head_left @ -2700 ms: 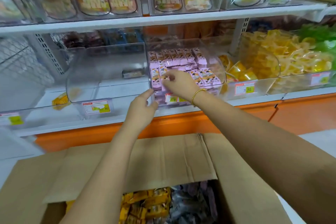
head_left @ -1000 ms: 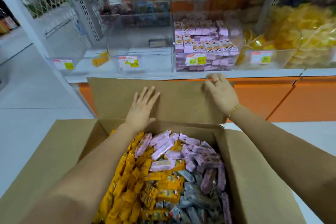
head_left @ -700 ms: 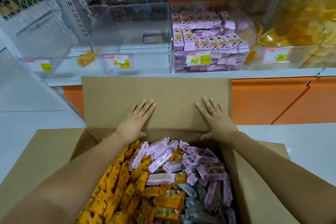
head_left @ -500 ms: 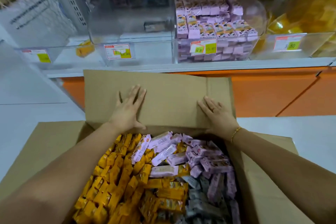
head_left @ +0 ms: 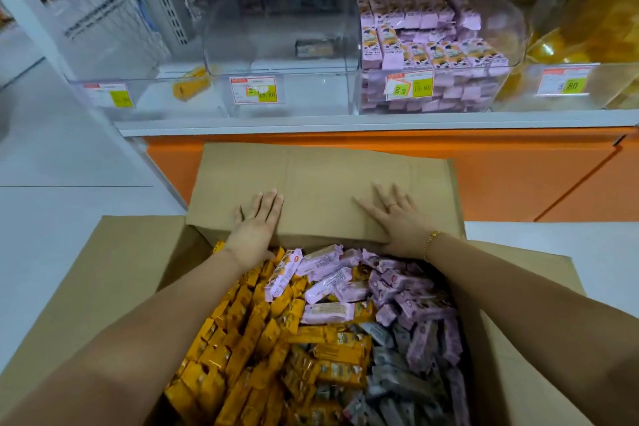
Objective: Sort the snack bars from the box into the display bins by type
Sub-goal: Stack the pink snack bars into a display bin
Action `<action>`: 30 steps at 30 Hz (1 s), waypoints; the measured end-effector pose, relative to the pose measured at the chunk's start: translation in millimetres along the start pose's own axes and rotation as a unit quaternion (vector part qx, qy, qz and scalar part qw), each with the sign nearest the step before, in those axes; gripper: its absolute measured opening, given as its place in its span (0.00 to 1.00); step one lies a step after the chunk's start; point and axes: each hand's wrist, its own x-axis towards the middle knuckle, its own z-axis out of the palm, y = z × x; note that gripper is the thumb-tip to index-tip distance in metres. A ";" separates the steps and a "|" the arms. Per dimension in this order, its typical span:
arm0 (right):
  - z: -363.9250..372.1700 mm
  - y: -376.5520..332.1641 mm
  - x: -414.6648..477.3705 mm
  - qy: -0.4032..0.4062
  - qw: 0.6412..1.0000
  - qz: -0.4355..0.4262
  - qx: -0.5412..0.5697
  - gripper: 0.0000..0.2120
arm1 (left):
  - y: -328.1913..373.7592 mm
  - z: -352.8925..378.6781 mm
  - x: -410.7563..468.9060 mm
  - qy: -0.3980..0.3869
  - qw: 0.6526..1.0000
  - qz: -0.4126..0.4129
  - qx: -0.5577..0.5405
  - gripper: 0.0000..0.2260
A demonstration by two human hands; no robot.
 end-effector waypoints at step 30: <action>0.7 -36.8 16.8 -0.071 0.996 -0.030 -0.041 0.09 | -99.8 -1.6 -70.1 -0.100 0.966 -0.100 -0.216 0.18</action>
